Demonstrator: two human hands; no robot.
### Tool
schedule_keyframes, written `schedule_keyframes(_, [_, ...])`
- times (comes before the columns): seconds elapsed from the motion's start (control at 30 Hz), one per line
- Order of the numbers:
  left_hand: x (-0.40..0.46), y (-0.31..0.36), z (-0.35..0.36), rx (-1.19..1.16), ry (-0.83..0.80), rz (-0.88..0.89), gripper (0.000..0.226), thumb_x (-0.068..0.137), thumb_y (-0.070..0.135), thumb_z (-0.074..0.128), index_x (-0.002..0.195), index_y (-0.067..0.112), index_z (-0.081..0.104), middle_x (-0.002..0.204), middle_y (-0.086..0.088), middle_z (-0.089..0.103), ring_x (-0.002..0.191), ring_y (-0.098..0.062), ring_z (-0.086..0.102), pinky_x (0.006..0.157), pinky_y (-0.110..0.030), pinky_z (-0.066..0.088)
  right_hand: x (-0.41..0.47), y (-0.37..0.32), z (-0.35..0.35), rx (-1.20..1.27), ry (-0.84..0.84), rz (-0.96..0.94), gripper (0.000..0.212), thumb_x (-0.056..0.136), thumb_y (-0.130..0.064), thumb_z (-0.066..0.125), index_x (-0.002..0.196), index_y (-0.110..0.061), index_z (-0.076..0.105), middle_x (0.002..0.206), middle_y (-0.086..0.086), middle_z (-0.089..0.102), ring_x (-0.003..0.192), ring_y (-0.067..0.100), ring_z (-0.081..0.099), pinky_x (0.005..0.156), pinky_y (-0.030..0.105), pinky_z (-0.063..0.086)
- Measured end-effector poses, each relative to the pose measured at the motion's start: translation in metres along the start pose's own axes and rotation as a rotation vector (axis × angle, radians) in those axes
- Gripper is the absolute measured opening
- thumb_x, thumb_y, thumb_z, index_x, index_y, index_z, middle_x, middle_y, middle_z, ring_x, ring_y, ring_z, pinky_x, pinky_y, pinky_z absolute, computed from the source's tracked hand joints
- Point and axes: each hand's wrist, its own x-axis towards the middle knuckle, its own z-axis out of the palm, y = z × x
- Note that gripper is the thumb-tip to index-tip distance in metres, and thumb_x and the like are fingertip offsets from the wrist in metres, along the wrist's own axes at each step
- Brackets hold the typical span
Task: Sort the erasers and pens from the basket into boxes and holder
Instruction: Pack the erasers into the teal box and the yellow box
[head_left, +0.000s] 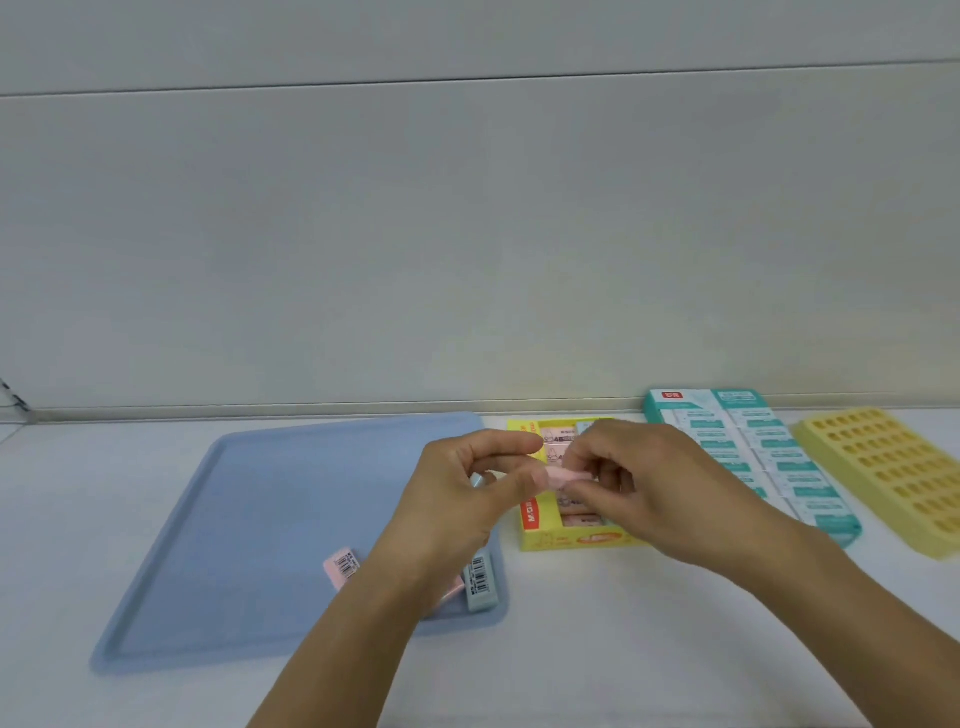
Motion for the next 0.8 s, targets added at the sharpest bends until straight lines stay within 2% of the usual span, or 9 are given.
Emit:
schedule_keyframes(0.1, [0.000,-0.010,0.005,0.229,0.049,0.080,0.025,0.080,0.026,0.078,0.103,0.031,0.072,0.091,0.016,0.072,0.062,0.006,0.054,0.058,-0.008,0.038,-0.003,0.010,0.005,0.062,-0.068,0.099,0.025,0.087,-0.052,0.062,0.080,-0.028,0.063,0.078,-0.011,0.062,0.073,0.007,0.058,0.065,0.029,0.049])
schedule_keyframes(0.23, [-0.005,-0.019,0.010,0.552,-0.036,0.130,0.038,0.074,0.035,0.081,0.108,0.044,0.066,0.107,0.028,0.064,0.083,0.011,0.052,0.077,-0.012,0.039,0.001,0.024,0.004,0.075,-0.199,0.133,0.008,0.087,-0.035,0.068,0.083,-0.029,0.065,0.088,-0.011,0.056,0.080,0.008,0.054,0.075,0.033,0.048])
schedule_keyframes(0.33, [-0.006,-0.020,0.014,0.744,-0.036,0.154,0.042,0.082,0.036,0.074,0.120,0.047,0.060,0.121,0.029,0.059,0.105,0.003,0.052,0.090,-0.018,0.041,0.007,0.026,-0.004,0.034,-0.341,0.127,0.010,0.089,-0.031,0.066,0.080,-0.032,0.061,0.089,-0.013,0.053,0.081,0.003,0.051,0.072,0.022,0.042])
schedule_keyframes(0.4, [-0.005,-0.019,0.014,0.791,-0.036,0.170,0.041,0.086,0.035,0.070,0.123,0.048,0.058,0.125,0.029,0.057,0.113,0.002,0.051,0.095,-0.023,0.041,0.014,0.021,-0.011,-0.047,-0.435,0.114,0.010,0.090,-0.029,0.064,0.080,-0.029,0.061,0.088,-0.013,0.051,0.079,0.002,0.049,0.071,0.022,0.041])
schedule_keyframes(0.5, [-0.005,-0.018,0.015,0.891,-0.051,0.192,0.041,0.090,0.035,0.065,0.127,0.049,0.053,0.129,0.028,0.054,0.116,0.000,0.049,0.097,-0.025,0.041,0.029,0.011,-0.017,-0.238,-0.570,0.085,0.010,0.090,-0.025,0.061,0.083,-0.019,0.060,0.091,-0.006,0.054,0.084,0.013,0.051,0.074,0.033,0.043])
schedule_keyframes(0.6, [-0.004,-0.018,0.016,0.935,-0.048,0.208,0.040,0.092,0.036,0.062,0.129,0.049,0.052,0.131,0.028,0.053,0.116,-0.002,0.049,0.095,-0.024,0.041,0.041,0.001,-0.016,-0.395,-0.657,0.082,0.015,0.090,-0.024,0.059,0.076,-0.024,0.055,0.096,0.000,0.058,0.087,0.019,0.054,0.067,0.033,0.042])
schedule_keyframes(0.67, [-0.003,-0.019,0.016,0.915,-0.046,0.211,0.041,0.091,0.035,0.063,0.128,0.049,0.052,0.130,0.028,0.054,0.115,-0.002,0.050,0.093,-0.023,0.042,0.044,0.000,-0.014,-0.421,-0.632,0.060,0.021,0.090,-0.025,0.059,0.071,-0.027,0.050,0.095,-0.001,0.058,0.087,0.018,0.055,0.067,0.033,0.043])
schedule_keyframes(0.73, [-0.002,-0.020,0.015,0.878,-0.045,0.207,0.044,0.089,0.035,0.066,0.128,0.049,0.051,0.126,0.027,0.057,0.111,-0.003,0.053,0.090,-0.023,0.043,0.040,0.004,-0.013,-0.301,-0.582,0.052,0.016,0.090,-0.026,0.061,0.075,-0.026,0.054,0.092,-0.002,0.059,0.084,0.015,0.056,0.071,0.033,0.046])
schedule_keyframes(0.8, [0.000,-0.023,0.014,0.849,-0.045,0.190,0.050,0.088,0.035,0.067,0.131,0.049,0.044,0.122,0.028,0.060,0.106,-0.007,0.054,0.090,-0.027,0.045,0.033,0.009,-0.012,-0.044,-0.545,0.084,0.009,0.091,-0.025,0.064,0.083,-0.021,0.060,0.088,-0.004,0.061,0.075,0.008,0.055,0.066,0.023,0.046])
